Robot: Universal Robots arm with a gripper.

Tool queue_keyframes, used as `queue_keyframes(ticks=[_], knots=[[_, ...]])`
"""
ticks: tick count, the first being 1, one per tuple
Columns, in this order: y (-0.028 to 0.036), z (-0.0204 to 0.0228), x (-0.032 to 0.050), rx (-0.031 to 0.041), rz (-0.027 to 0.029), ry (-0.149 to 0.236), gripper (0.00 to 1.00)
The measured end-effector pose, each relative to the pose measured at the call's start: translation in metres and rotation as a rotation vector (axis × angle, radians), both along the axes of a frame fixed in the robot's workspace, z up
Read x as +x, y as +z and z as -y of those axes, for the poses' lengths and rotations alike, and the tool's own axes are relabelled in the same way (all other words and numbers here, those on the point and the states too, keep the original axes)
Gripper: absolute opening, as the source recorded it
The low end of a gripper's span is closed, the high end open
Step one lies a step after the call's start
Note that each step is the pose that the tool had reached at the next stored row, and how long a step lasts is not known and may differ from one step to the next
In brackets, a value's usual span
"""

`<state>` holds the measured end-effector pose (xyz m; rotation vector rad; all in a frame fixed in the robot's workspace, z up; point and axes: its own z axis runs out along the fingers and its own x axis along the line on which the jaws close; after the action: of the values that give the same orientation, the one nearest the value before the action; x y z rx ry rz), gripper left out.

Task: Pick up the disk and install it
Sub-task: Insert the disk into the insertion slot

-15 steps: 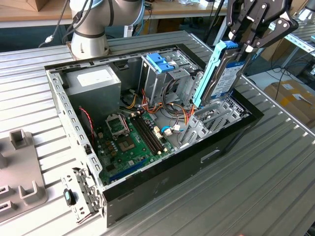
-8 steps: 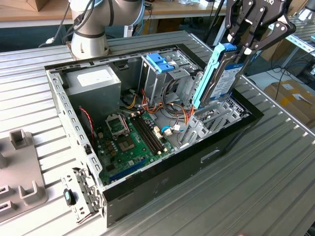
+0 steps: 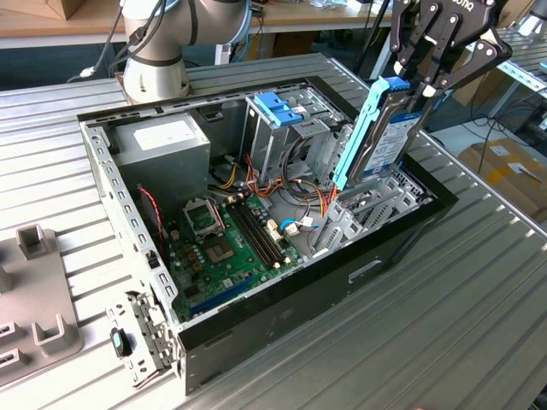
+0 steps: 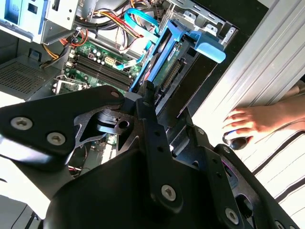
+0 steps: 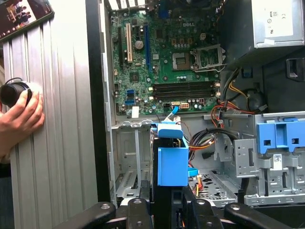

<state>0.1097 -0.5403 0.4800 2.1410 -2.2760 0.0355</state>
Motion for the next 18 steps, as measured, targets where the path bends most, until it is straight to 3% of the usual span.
queue_keyframes(ticks=[18], knots=[[-0.0019,0.0022,0.0017,-0.0001,0.0000,0.000,0.35]])
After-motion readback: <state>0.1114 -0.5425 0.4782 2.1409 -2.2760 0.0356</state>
